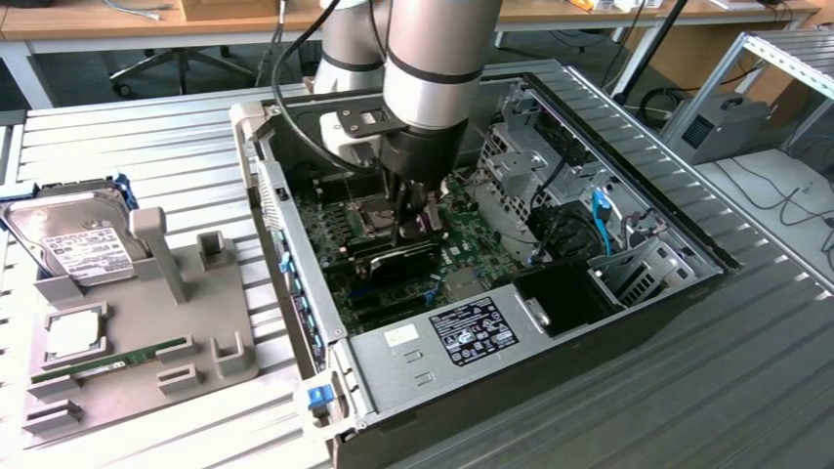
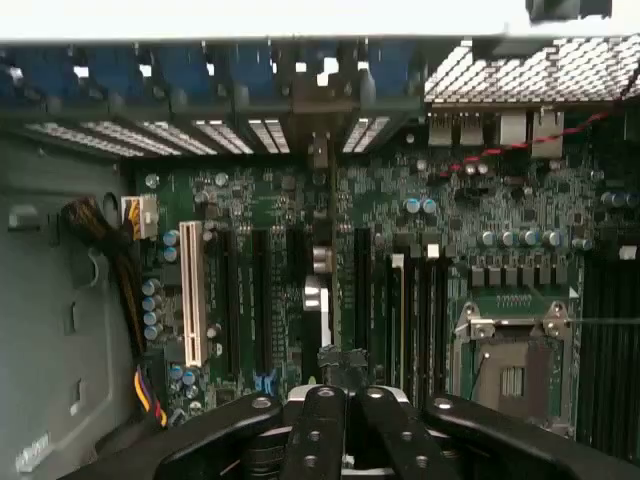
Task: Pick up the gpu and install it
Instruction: 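Press down on the gpu until it lock into place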
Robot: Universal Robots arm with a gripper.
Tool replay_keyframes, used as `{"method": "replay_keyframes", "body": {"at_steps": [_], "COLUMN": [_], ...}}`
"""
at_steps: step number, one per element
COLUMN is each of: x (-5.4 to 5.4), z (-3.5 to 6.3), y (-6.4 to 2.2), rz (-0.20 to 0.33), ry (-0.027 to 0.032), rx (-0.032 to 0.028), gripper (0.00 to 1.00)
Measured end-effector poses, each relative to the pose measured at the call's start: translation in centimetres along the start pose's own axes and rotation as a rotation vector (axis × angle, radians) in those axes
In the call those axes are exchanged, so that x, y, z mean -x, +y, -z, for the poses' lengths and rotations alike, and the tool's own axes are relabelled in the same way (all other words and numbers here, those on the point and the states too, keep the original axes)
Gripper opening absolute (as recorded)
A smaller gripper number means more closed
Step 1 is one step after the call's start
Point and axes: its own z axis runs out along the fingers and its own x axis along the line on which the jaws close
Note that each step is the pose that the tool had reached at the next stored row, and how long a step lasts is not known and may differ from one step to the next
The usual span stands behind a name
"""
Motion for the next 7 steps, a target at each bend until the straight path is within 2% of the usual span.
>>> {"method": "replay_keyframes", "body": {"at_steps": [2,5,7], "x": [0.0,0.0,0.0], "z": [0.07,1.86,1.86], "y": [-0.27,-0.29,-0.29], "rz": [0.0,0.0,0.0], "ry": [0.0001,0.0036,0.0036], "rx": [0.001,0.0009,0.0009], "gripper": [0.11,0.11,0.11]}}
